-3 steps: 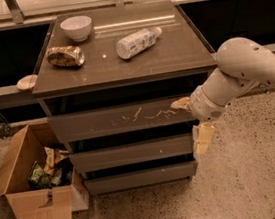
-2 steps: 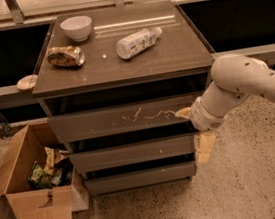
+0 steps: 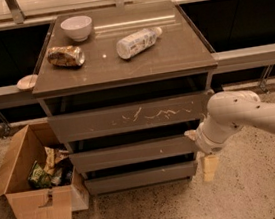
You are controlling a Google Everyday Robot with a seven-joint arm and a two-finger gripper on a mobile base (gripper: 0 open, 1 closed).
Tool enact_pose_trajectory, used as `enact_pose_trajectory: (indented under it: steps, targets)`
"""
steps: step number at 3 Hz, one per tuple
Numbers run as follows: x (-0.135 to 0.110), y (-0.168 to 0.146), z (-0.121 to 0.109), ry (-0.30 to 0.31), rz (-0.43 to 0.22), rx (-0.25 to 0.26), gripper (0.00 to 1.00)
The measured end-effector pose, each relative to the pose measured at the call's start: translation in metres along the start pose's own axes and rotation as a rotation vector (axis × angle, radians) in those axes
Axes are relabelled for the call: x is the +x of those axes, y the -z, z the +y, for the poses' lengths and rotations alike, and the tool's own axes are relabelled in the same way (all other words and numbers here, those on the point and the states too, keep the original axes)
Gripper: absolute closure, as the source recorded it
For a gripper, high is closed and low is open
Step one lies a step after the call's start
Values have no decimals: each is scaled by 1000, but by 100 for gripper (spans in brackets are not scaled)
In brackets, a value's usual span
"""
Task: Open middle drawer
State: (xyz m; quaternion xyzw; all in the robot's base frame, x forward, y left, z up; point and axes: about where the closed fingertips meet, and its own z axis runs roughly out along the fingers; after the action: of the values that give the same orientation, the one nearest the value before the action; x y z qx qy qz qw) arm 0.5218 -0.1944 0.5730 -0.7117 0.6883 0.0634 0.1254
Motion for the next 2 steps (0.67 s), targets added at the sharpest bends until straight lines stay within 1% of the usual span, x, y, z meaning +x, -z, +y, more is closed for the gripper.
enact_pose_trajectory:
  steps: [1, 2]
  targets:
    - [21, -41, -4, -4, 60, 14, 0]
    - [21, -41, -4, -4, 60, 14, 0]
